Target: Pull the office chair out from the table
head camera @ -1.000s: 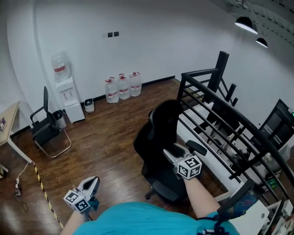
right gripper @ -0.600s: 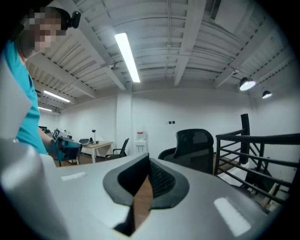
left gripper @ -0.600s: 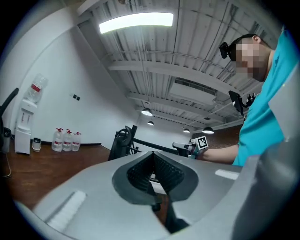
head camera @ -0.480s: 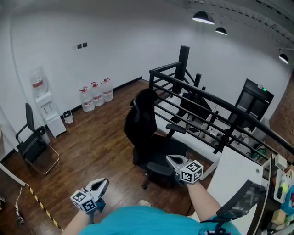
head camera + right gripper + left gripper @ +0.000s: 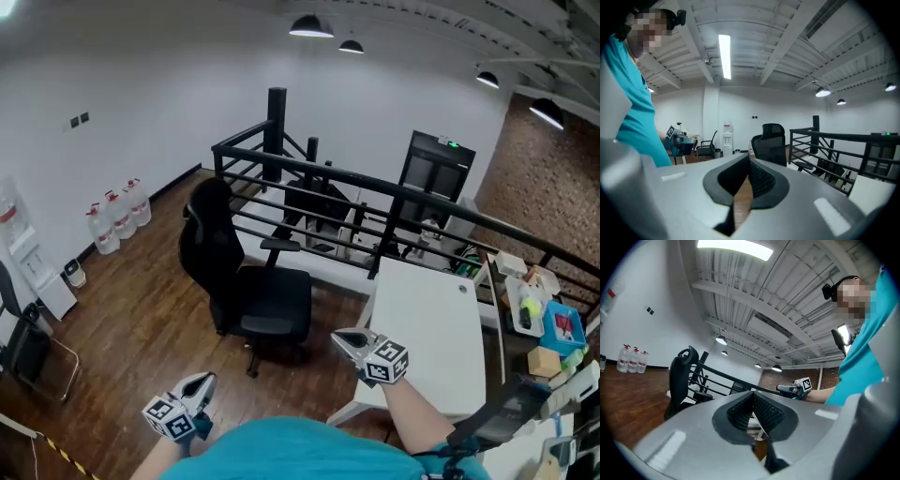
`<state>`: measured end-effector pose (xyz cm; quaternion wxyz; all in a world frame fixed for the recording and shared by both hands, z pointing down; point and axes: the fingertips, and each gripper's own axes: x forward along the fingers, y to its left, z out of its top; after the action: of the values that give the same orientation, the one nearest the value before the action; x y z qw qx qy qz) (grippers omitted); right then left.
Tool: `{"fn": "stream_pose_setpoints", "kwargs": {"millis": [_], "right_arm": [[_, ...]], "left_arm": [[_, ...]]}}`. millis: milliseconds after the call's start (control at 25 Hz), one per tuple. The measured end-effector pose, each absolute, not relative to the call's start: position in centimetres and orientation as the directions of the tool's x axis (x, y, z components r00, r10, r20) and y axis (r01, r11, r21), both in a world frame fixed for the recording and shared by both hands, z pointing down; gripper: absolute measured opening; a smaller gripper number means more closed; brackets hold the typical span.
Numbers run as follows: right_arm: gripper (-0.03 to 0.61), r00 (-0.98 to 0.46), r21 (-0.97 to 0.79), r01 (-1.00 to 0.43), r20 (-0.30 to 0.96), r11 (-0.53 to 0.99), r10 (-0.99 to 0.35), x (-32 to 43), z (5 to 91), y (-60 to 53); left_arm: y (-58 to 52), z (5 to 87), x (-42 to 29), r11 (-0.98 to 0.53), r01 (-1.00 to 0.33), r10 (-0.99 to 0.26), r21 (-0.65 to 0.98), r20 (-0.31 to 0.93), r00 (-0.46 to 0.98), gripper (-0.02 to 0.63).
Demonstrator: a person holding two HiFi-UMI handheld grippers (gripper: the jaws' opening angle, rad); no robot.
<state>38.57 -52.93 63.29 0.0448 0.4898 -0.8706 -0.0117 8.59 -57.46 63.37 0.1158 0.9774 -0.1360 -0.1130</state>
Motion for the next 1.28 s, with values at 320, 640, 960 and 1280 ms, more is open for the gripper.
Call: {"fn": "stream_pose_setpoints", "kwargs": {"millis": [320,640,960,1280], "right_arm": [[0.002,-0.395,0.054,-0.915,0.073,0.399,-0.916,46.0,64.1,-38.7],[0.002,-0.384,0.012,-0.923,0.072,0.385,-0.921,50.5,64.9,-27.0],[0.002,-0.38,-0.033,-0.925,0.053,0.379,-0.923,51.0,64.7,-19.6],[0.002,-0.351,-0.052,-0.936,0.036,0.349,-0.936,42.6,63.0,-15.2]], "left_arm": [[-50.0,63.7,17.7,-0.962,-0.1,-0.152,0.254,-0.194,0.969,0.02],[-39.3,65.8,25.9,-0.946,-0.057,-0.125,0.32,-0.196,0.973,0.02],[-30.9,64.3,27.4,-0.961,-0.01,-0.066,0.278,-0.194,0.979,0.02],[-27.6,61.6,19.1,-0.975,0.028,-0.026,0.219,-0.239,0.971,0.02]]}}
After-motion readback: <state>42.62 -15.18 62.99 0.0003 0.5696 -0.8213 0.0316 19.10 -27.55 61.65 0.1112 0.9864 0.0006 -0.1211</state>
